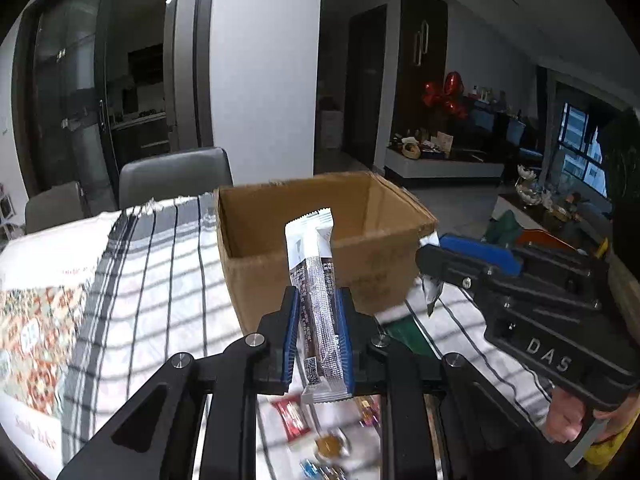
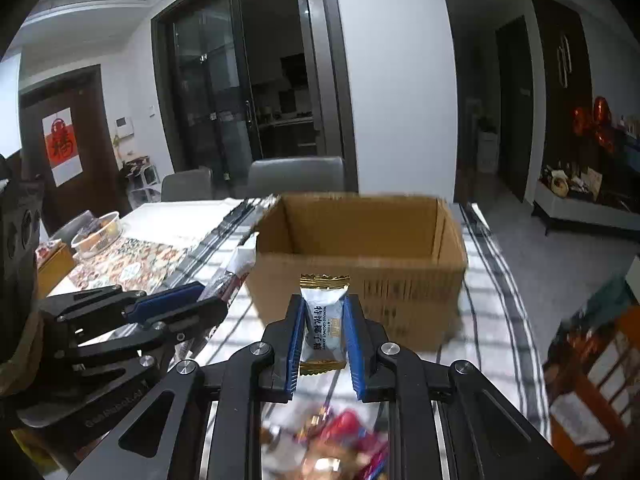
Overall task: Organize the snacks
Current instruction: 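Carry both snacks into the cardboard box and open both tools, then grasp the blue wrapped candy with the left tool while the right grasps the biscuit packet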
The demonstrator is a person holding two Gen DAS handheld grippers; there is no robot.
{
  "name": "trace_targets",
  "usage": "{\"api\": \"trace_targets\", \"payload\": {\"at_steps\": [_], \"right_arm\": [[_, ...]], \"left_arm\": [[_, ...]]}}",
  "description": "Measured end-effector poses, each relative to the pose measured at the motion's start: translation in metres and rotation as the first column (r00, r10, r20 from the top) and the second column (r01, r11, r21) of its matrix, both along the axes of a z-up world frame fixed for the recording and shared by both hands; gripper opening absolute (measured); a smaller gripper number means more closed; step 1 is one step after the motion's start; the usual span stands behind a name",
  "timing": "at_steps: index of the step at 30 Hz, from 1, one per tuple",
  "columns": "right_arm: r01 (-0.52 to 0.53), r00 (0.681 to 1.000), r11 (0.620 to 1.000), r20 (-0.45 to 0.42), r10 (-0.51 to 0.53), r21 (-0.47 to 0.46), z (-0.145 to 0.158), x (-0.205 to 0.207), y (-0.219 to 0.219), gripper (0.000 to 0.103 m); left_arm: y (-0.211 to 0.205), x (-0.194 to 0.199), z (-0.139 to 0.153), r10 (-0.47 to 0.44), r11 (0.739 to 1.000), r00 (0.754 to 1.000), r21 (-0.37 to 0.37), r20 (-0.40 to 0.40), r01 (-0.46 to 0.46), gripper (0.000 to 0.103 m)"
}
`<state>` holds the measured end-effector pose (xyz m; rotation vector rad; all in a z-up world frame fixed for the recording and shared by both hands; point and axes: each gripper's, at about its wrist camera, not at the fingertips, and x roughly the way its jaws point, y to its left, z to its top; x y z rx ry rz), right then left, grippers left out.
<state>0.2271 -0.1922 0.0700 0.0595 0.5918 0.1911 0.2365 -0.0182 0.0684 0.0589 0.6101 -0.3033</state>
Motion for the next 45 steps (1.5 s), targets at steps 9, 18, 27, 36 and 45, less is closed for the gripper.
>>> {"api": "trace_targets", "payload": {"at_steps": [9,18,27,36,45], "right_arm": [[0.028,0.999,1.0,-0.021,-0.028,0.011,0.014,0.075,-0.015,0.021],[0.071,0.995,0.997,-0.069,-0.073,-0.022,-0.002,0.117,-0.025,0.038],[0.125,0.99,0.992,-0.06,-0.127,-0.027,-0.007,0.091,-0.035,0.052],[0.087,0.995,0.996,-0.039,-0.087,-0.007,-0.001,0.033,-0.018,0.052],[0.122,0.992,0.993,-0.015,-0.122,-0.002,-0.012,-0.029,-0.01,0.052]], "left_arm": [[-0.004,0.069,0.019,-0.009,0.999,1.0,0.043,-0.002,0.009,0.019],[-0.009,0.121,0.011,-0.011,0.997,0.999,0.082,-0.048,0.015,0.028],[-0.001,0.086,0.013,0.027,0.996,1.0,0.09,-0.001,-0.027,0.054],[0.009,0.025,0.017,0.064,0.995,0.998,0.081,0.015,-0.065,0.055],[0.011,-0.035,0.004,0.045,0.995,0.998,0.09,0.054,-0.05,0.055]]}}
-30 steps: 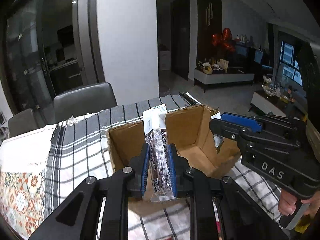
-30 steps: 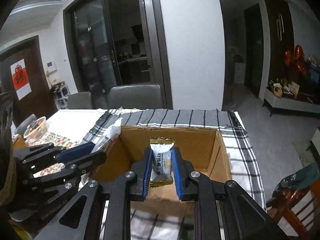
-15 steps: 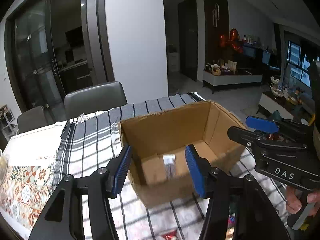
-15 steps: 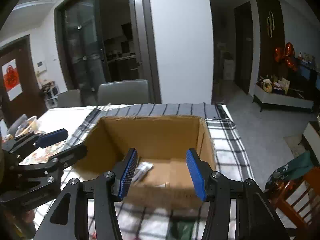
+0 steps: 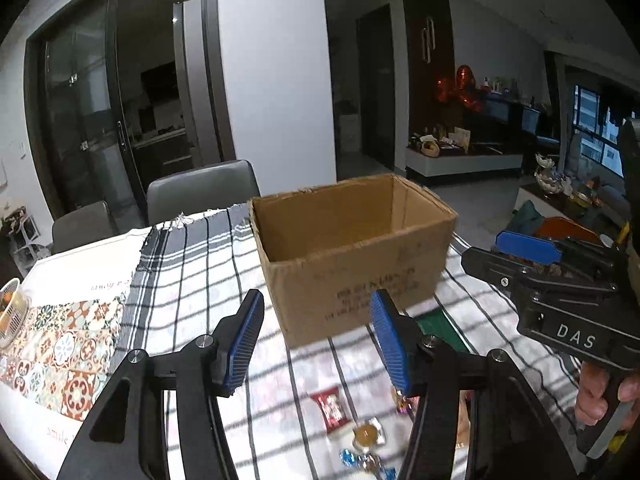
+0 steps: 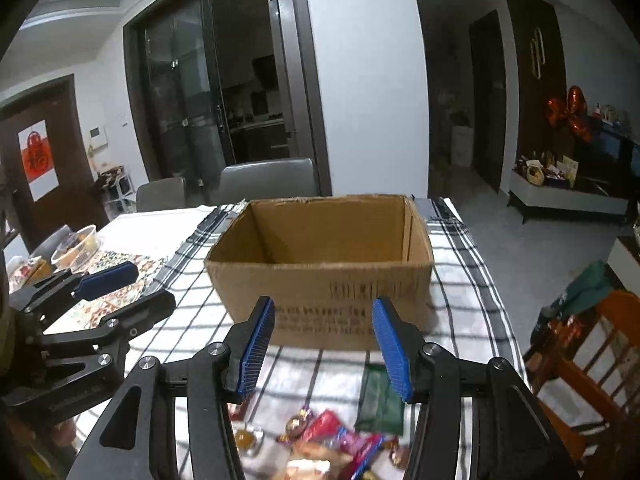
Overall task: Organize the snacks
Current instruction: 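Grasp the blue wrapped candy with the left tool while the right grasps the biscuit packet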
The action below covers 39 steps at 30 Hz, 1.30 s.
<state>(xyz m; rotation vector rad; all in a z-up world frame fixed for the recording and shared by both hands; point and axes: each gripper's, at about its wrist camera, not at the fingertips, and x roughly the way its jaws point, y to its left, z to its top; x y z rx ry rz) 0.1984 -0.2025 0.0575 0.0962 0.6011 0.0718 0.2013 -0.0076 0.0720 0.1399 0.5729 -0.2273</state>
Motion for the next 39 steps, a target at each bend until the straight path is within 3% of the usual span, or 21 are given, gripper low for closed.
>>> {"api": "trace_targets", "payload": {"at_steps": [11,17,21,27,39], "right_arm": [[0.008,0.997,1.0,-0.072,-0.008,0.005,-0.035,-0.053,0.007,0.052],[-0.016,0.99,1.0,-0.14,0.018,0.014,-0.061,-0.067,0.016,0.052],[-0.025,0.98,0.999,-0.197,0.032,0.037,-0.083,-0.072,0.018,0.052],[-0.012,0.965,0.997,-0.259,0.032,0.08,-0.106,-0.068,0.017,0.052],[0.009,0.959,0.995,-0.281,0.021,0.104,-0.119,-0.061,0.017,0.052]], "left_arm": [[0.004,-0.048,-0.041,-0.013,1.0,0.999,0.014,-0.053,0.014,0.055],[0.011,-0.064,-0.071,-0.007,1.0,0.991,-0.018,-0.136,0.004,0.054],[0.008,-0.07,-0.094,-0.019,0.999,0.979,-0.032,-0.201,0.013,0.046],[0.004,-0.068,-0.116,-0.042,0.999,0.966,-0.041,-0.255,0.032,0.043],[-0.009,-0.047,-0.149,-0.073,0.995,0.932,-0.095,-0.356,0.042,0.029]]}}
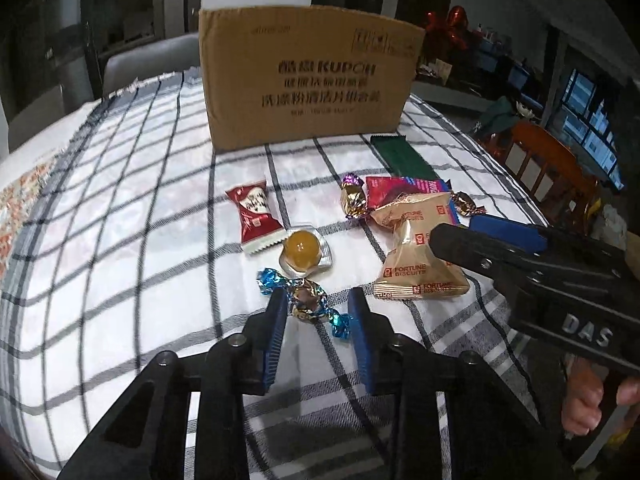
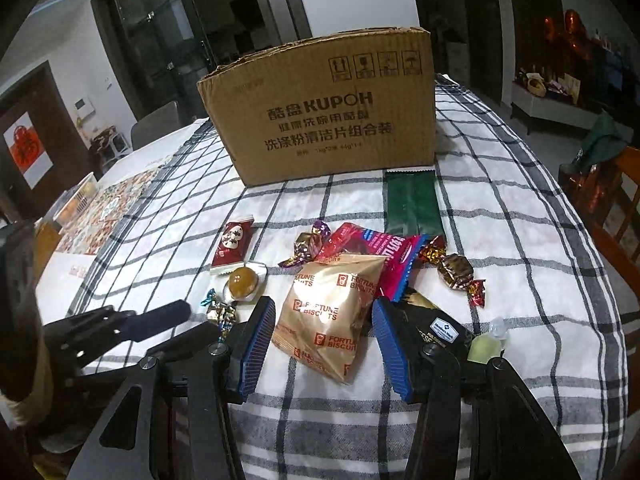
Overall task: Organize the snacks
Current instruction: 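Grasp the blue wrapped candy with the left tool while the right grasps the biscuit packet, then carry the candy and biscuit packet into the box and release both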
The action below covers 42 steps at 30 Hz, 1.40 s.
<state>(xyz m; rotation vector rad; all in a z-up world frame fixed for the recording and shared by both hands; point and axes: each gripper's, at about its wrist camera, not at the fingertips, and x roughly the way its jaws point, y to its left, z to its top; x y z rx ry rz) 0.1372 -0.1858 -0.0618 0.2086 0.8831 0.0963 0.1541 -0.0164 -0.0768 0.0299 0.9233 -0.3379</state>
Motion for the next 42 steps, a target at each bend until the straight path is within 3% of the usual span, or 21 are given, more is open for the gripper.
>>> {"api": "trace_targets", "payload": {"at_steps": [11,20,25,31,42], "right_arm": [[-0.014,1.0,1.0,-0.014,0.014,0.015,-0.008,0.008,0.006,0.052],[-0.008,0.999,1.0,-0.048,0.009,0.029,-0.02,0.019,0.01,0.052],[-0.01,0.999,1.0,-0.052,0.01,0.001,-0.023,0.023,0.013,0.045],[-0.019,0.999,1.0,-0.032,0.018,-0.01,-0.02,0.018,0.014,0.043],[-0.021,0.999,1.0,0.043,0.021,0.003,0.014,-0.003,0.011,0.043]], "left_arm": [[-0.003,0.017,-0.016,0.028,1.0,0.999,-0.008,-0.038,-0.028,0.027],[-0.003,0.019,-0.016,0.038,0.999,0.999,-0.003,-0.021,-0.038,0.025],[0.003,0.015,-0.009,0.053,0.999,0.999,-0.001,0.003,-0.053,0.025],[0.008,0.011,0.002,0.071,0.997,0.997,-0.008,0.032,-0.071,0.025],[0.01,-0.005,0.042,0.071,0.997,0.989,-0.015,0.129,-0.069,0.025]]}}
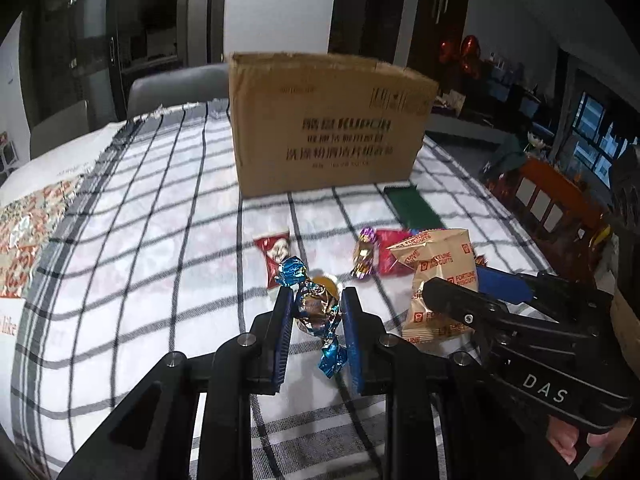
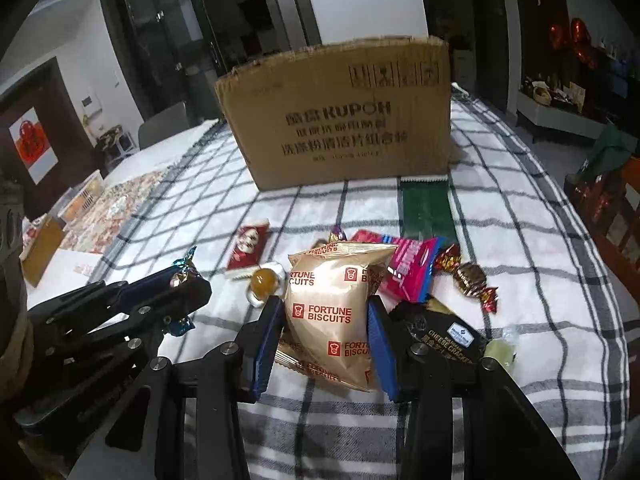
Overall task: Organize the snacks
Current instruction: 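Carry the candy and biscuit packet into the box and release both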
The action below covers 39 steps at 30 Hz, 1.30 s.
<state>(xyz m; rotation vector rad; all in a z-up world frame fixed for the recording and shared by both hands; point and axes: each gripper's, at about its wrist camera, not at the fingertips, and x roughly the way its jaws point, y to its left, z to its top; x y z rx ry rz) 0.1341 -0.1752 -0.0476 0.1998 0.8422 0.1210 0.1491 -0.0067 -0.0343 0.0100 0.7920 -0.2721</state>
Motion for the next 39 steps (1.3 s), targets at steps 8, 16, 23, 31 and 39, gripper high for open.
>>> {"api": "trace_targets", "payload": {"at_steps": [8,16,23,31,39], "right_arm": [[0.009,0.995,1.0,0.099,-0.009,-0.005,0.038,-0.006,-0.005,0.043],[0.031,0.983,0.999,0.183,-0.027,-0.02,0.077,0.015,-0.016,0.043],[0.025,0.974,0.999,0.225,-0.017,-0.035,0.103,0.048,-0.026,0.043],[0.013,0.968,0.999,0.251,-0.001,-0.046,0.125,0.095,-0.039,0.043],[0.005,0.972,0.999,0.237,0.007,-0.049,0.139,0.148,-0.051,0.043]], "left_arm": [[-0.001,-0.005,0.041,-0.017,1.0,0.995,0.002,0.099,0.017,0.025],[-0.006,0.021,0.074,-0.042,0.999,0.987,0.003,0.157,0.042,0.025],[-0.012,0.05,0.103,-0.062,0.998,0.975,0.034,0.211,0.056,0.025],[-0.019,0.099,0.129,-0.087,0.995,0.966,0.063,0.242,0.074,0.025],[-0.022,0.149,0.139,-0.105,0.994,0.967,0.057,0.233,0.095,0.025]]}}
